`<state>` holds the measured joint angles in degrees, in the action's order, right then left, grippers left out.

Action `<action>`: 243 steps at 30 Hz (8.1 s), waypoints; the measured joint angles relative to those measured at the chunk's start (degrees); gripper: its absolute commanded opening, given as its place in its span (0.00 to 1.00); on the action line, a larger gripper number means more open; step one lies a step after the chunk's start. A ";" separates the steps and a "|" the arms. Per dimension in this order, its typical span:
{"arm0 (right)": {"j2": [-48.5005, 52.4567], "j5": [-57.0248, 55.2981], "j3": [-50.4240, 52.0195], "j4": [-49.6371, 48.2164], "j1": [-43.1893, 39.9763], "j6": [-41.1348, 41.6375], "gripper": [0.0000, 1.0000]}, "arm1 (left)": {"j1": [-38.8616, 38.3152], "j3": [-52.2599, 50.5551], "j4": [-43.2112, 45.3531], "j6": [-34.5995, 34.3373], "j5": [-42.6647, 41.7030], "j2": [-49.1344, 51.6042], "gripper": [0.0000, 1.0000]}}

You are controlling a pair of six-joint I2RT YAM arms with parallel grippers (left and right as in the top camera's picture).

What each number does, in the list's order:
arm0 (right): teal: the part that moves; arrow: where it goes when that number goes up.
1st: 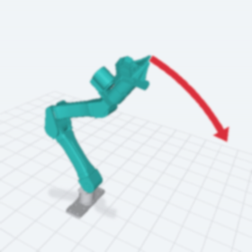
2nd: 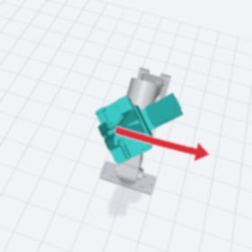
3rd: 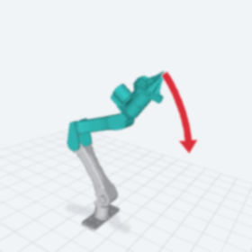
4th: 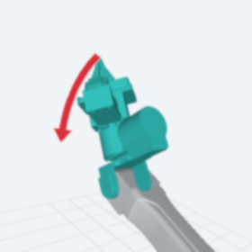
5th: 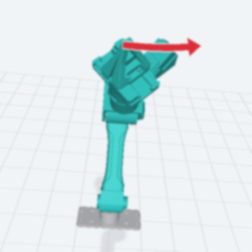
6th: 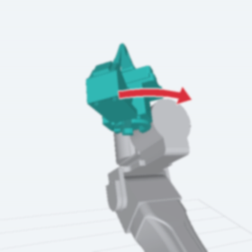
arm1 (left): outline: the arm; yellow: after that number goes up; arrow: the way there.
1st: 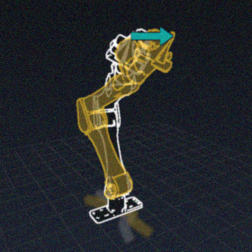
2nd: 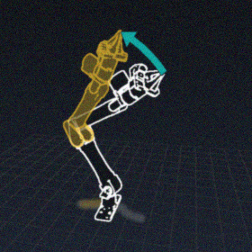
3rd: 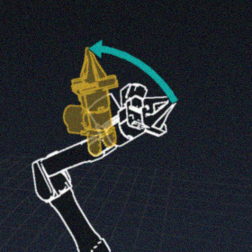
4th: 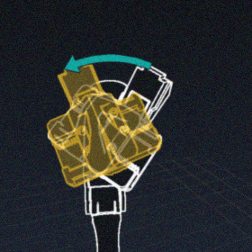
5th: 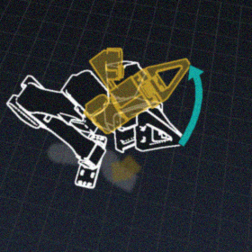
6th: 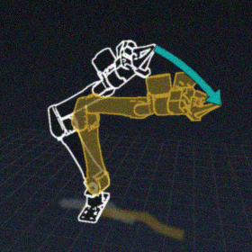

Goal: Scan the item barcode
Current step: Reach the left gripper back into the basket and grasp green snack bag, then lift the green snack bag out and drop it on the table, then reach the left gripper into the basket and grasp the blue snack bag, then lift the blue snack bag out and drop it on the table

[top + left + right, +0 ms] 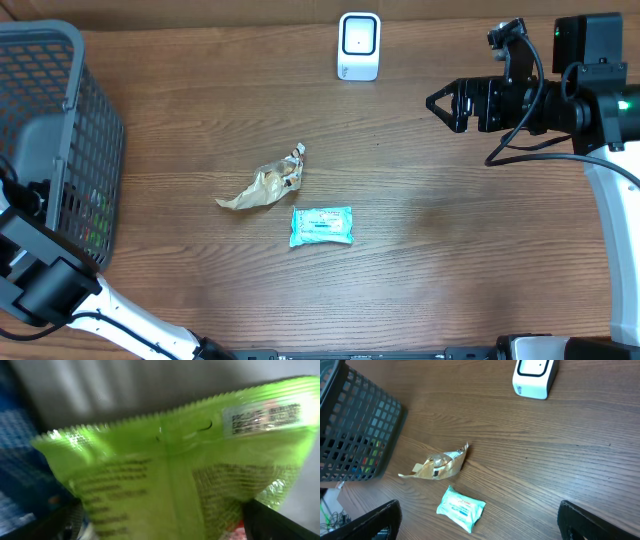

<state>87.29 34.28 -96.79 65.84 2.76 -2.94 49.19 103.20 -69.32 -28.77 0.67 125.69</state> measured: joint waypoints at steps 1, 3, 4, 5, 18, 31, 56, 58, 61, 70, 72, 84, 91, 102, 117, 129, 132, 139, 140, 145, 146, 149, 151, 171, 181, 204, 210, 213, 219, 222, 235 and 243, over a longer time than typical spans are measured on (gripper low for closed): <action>0.00 0.02 0.00 0.20 0.00 -0.04 1.00 | -0.09 -1.38 1.64 0.09 -0.28 -0.50 0.61; 0.00 0.02 0.00 0.20 0.00 -0.02 1.00 | -0.09 -3.26 3.63 0.11 -0.81 -1.55 0.09; 0.00 0.00 0.00 0.20 0.00 0.00 1.00 | -0.09 -3.48 3.87 0.15 -1.29 -1.66 0.04; 0.00 0.02 0.00 0.17 0.00 -0.02 1.00 | -0.09 -3.48 4.02 0.26 -1.97 -1.68 0.04; 0.00 0.04 0.00 0.85 0.00 -0.02 1.00 | -0.09 35.17 -24.68 2.36 -4.57 0.87 0.04; 0.00 0.02 0.00 1.29 0.00 -0.04 1.00 | -17.00 48.13 -27.41 8.31 -10.32 -24.37 0.04; 0.00 0.00 -0.02 0.81 0.00 -0.02 1.00 | -68.24 -20.50 -8.07 7.69 -2.58 -24.57 0.59; 0.00 0.02 -0.02 0.81 0.00 0.00 1.00 | -68.22 -20.50 -8.46 7.45 -1.11 -24.63 0.73; 0.00 0.00 -0.02 0.76 0.00 -0.02 1.00 | -68.02 -18.75 -11.41 7.34 0.31 -24.63 0.74; 0.00 -0.02 -0.02 0.92 0.00 -0.02 1.00 | -62.20 18.51 -24.46 7.32 1.81 -24.98 0.73; 0.00 0.00 -0.02 1.22 0.00 -0.02 1.00 | -57.81 27.65 -26.97 7.30 2.27 -25.11 0.74; 0.00 -0.02 -0.02 1.60 0.00 -0.02 1.00 | -12.20 28.63 -27.19 6.32 5.14 -36.85 0.85; 0.00 0.02 -0.02 1.60 0.00 0.00 1.00 | -0.70 14.03 -15.69 8.11 -0.13 -35.52 0.84; 0.00 0.00 -0.02 2.54 0.00 0.00 1.00 | -0.66 8.28 -13.11 5.92 -0.76 -19.78 0.80; 0.00 -0.17 -0.02 2.73 0.00 0.00 1.00 | 1.92 -2.71 -4.66 -1.66 5.01 -11.80 0.77; 0.00 -0.85 -0.02 2.34 0.00 -0.04 1.00 | 5.25 -15.54 8.09 -4.09 6.34 -11.76 0.49; 0.00 -0.87 -0.02 2.32 0.00 -0.04 1.00 | 5.25 -15.54 9.44 -4.52 6.73 -11.76 0.20; 0.00 -0.87 -0.02 2.32 0.00 -0.04 1.00 | 5.25 -15.56 10.67 -4.33 7.02 -11.76 0.13; 0.00 -0.87 -0.02 2.34 0.00 -0.02 1.00 | 5.25 -15.56 10.67 -4.33 6.99 -11.76 0.22; 0.00 -0.90 -0.02 2.34 0.00 -0.02 1.00 | 5.25 -16.28 11.04 -4.24 7.32 -11.76 0.45; 0.00 -0.90 -0.02 2.32 0.00 -0.04 1.00 | 5.25 -16.74 11.39 -4.35 7.56 -11.76 0.45; 0.00 -0.87 -0.02 2.32 0.00 -0.04 1.00 | 5.29 -19.12 12.92 -4.33 8.57 -11.76 0.16; 0.00 -0.90 -0.02 2.34 0.00 -0.02 1.00 | 5.33 -20.85 13.88 -4.26 9.38 -11.76 0.04; 0.00 -1.27 -0.02 2.29 0.00 -0.02 1.00 | 2.51 9.64 -1.66 1.86 -3.52 -17.59 0.04; 0.00 -1.29 -0.02 2.25 0.00 -0.02 1.00 | -16.70 17.27 -9.03 16.55 -9.70 -33.79 0.04; 0.00 -1.29 -0.02 0.81 0.02 -0.04 1.00 | -68.13 -14.71 5.75 17.59 -29.27 -18.21 0.04; 0.00 -1.27 -0.02 0.85 0.00 -0.02 1.00 | -77.81 -15.17 10.51 15.17 -30.25 -9.35 0.04; 0.00 -1.27 -0.02 0.83 0.00 -0.02 1.00 | -80.59 -15.19 11.19 12.26 -29.05 -7.21 0.04; 0.00 -1.29 -0.02 0.85 0.00 -0.04 1.00 | -80.94 -15.19 6.58 1.09 -17.99 -5.42 0.04; 0.00 -1.29 -0.02 0.85 0.00 -0.04 1.00 | -80.94 -15.19 5.03 -2.82 -13.70 -5.42 0.04; 0.00 -1.29 -0.02 -0.04 0.00 -0.04 1.00 | -75.67 -14.05 -0.22 2.23 -11.87 -5.42 0.59; 0.00 -1.29 -0.02 -0.63 0.02 -0.02 1.00 | -74.90 5.51 -11.02 8.72 -13.09 -6.03 0.68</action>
<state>87.29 32.99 -96.82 65.21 2.79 -2.96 -25.71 108.71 -80.34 -20.05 -12.43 119.66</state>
